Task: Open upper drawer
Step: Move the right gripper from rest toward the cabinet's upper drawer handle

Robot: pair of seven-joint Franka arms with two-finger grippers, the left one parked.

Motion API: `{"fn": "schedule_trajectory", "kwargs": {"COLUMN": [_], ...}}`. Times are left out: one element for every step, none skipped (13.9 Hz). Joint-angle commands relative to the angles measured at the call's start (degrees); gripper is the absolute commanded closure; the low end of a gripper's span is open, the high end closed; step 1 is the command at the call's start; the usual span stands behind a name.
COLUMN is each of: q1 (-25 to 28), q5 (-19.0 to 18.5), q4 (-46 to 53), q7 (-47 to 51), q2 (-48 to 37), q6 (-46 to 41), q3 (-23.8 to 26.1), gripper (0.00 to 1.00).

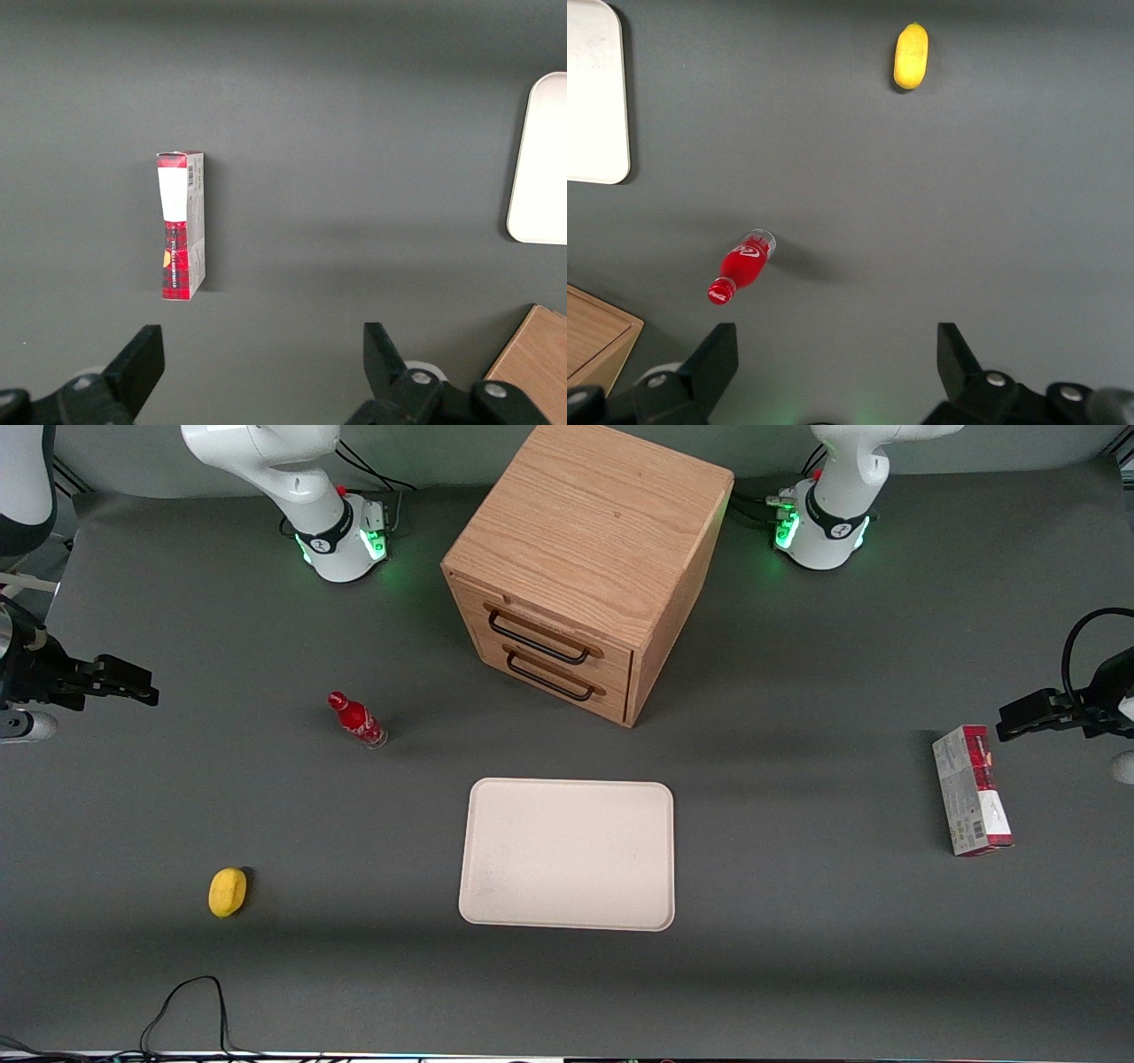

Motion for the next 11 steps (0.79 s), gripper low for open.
{"fn": "schedule_trajectory", "kwargs": {"q1": [-0.1,-0.2,-0.1,0.0,0.0,0.4,2.0,4.4,6.9,9.9,12.0], "q5": [0.9,0.9,0.8,0.9,1.1,1.2,1.2,1.3,1.4,1.5,1.9], "q4": [0.8,1.0,1.0,1.5,2.0,2.9,3.8,3.9,4.2,4.9,6.0], "q7": [0.0,-0.1,-0.1,-0.2,0.0,-0.2,-0.1,-0.1,0.2,-0.1,-0.1], "q2": [0.0,0.3,0.4,0.5,1.3,2.7,3.6,4.3,4.6,5.5,6.6], "q6": [-0.7,-0.7,-0.7,-0.7,-0.7,-0.8,-1.2,-1.2,-1.2,-1.0,-1.1], "q3": [-0.2,-0.2,-0.2,-0.1,0.0,0.1,0.2,0.2,0.2,0.2,0.2], "gripper": [0.0,0.0,0.0,0.0,0.0,0.0,0.0,0.0,0.0,0.0,0.0]}}
